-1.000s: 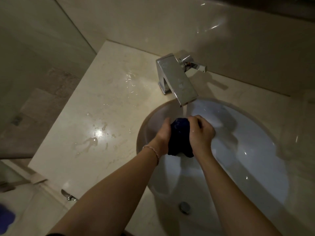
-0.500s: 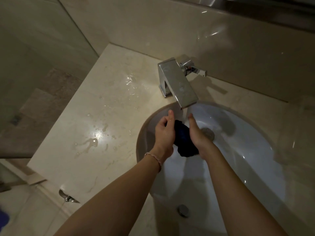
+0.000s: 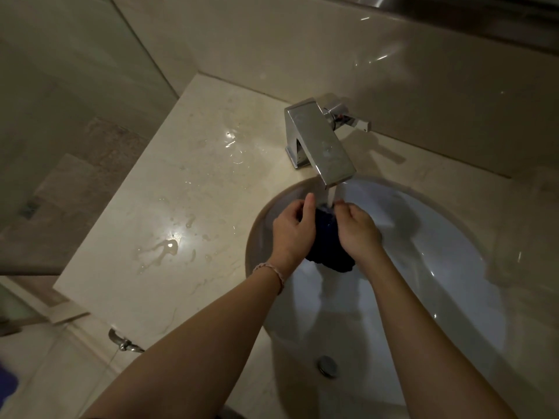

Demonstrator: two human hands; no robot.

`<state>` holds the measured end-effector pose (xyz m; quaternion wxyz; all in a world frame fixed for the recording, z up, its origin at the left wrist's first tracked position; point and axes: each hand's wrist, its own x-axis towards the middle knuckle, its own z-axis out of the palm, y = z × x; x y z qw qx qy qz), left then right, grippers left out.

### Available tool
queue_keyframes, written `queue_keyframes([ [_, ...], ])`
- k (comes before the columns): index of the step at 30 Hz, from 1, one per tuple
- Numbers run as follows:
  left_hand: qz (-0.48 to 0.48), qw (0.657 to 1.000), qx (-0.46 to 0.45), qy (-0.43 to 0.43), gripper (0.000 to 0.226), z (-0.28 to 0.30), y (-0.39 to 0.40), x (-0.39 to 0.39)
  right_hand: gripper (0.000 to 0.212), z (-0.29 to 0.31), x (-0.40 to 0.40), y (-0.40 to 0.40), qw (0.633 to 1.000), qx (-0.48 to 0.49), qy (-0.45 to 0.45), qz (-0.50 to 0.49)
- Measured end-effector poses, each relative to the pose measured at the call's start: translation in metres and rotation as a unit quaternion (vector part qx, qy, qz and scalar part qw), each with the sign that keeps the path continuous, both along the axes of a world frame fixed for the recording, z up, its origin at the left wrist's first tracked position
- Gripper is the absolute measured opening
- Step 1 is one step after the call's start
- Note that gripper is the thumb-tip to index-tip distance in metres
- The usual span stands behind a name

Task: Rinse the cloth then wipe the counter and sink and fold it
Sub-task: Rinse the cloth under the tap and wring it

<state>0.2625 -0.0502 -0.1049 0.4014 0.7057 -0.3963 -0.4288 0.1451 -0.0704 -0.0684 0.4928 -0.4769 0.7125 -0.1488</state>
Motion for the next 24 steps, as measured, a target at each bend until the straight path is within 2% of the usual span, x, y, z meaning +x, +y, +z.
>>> queue_keyframes([
  [3,-0.044,0.996,-0.024,-0.075,0.048,0.001,-0.002,-0.001,0.043,-0.007,-0.001,0.004,0.995,-0.013,-0.049,-0.091],
  [7,-0.012,0.995,-0.025,-0.091,0.057,0.007,-0.004,0.002,0.041,-0.010,-0.006,0.003,0.979,-0.121,0.019,-0.163],
  [9,0.014,0.998,-0.005,-0.059,0.056,0.005,-0.004,0.007,0.038,-0.008,-0.013,-0.001,0.968,-0.149,0.015,-0.202],
  [11,0.043,0.999,0.014,-0.012,0.059,0.000,-0.003,0.012,0.041,-0.005,-0.014,-0.002,0.970,-0.143,-0.021,-0.198],
  [15,0.098,0.993,0.047,0.047,0.065,0.000,-0.002,0.005,0.038,0.008,0.001,0.002,0.980,-0.092,-0.104,-0.144],
  [18,0.117,0.977,0.072,0.160,0.067,0.010,-0.007,-0.010,0.045,0.011,0.015,0.005,0.984,-0.022,-0.135,-0.115],
  [20,0.107,0.969,0.084,0.208,0.073,0.018,-0.011,-0.017,0.036,0.008,0.020,0.007,0.976,-0.004,-0.167,-0.138],
  [22,0.098,0.973,0.084,0.194,0.075,0.021,-0.014,-0.020,0.034,0.005,0.018,0.005,0.970,-0.018,-0.168,-0.174],
  [24,0.106,0.985,0.074,0.114,0.070,0.022,-0.018,-0.019,0.037,0.008,0.014,0.006,0.972,-0.056,-0.141,-0.177],
])
